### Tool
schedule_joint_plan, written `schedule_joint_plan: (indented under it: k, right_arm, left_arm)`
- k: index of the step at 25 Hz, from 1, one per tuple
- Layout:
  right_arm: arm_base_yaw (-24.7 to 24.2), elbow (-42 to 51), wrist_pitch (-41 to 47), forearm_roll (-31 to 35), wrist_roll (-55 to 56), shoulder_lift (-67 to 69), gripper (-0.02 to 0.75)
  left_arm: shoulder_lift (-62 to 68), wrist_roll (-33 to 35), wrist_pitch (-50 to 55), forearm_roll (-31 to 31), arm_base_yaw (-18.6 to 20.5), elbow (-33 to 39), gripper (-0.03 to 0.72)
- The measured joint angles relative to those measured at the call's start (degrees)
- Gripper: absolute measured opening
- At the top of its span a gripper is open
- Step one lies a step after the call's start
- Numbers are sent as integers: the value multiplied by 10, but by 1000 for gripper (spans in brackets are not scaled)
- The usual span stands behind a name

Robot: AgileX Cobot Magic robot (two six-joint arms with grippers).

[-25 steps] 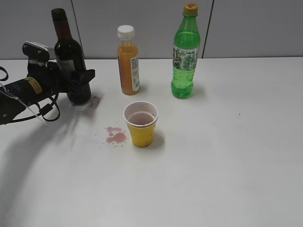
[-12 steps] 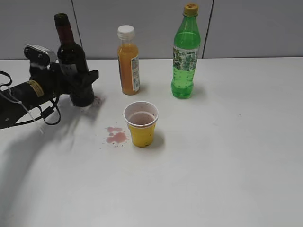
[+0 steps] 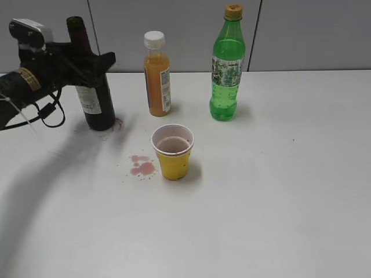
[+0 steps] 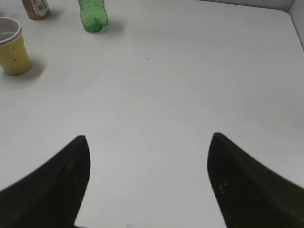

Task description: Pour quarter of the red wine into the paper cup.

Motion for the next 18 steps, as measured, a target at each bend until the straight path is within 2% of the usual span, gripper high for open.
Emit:
schedule_joint_plan:
  k: [6, 9, 12, 18]
  right_arm:
    - [0, 0, 0, 0, 0, 0, 585]
    - [0, 0, 0, 0, 0, 0, 585]
    - [0, 0, 0, 0, 0, 0, 585]
    - [0, 0, 0, 0, 0, 0, 585]
  left_arm:
    - [-113, 0, 57, -2, 0, 7, 680]
    - [-186, -5, 129, -2, 0, 7, 678]
    - [-268, -8, 277, -2, 0, 7, 672]
    - [-396, -9, 664, -31, 0, -14, 664]
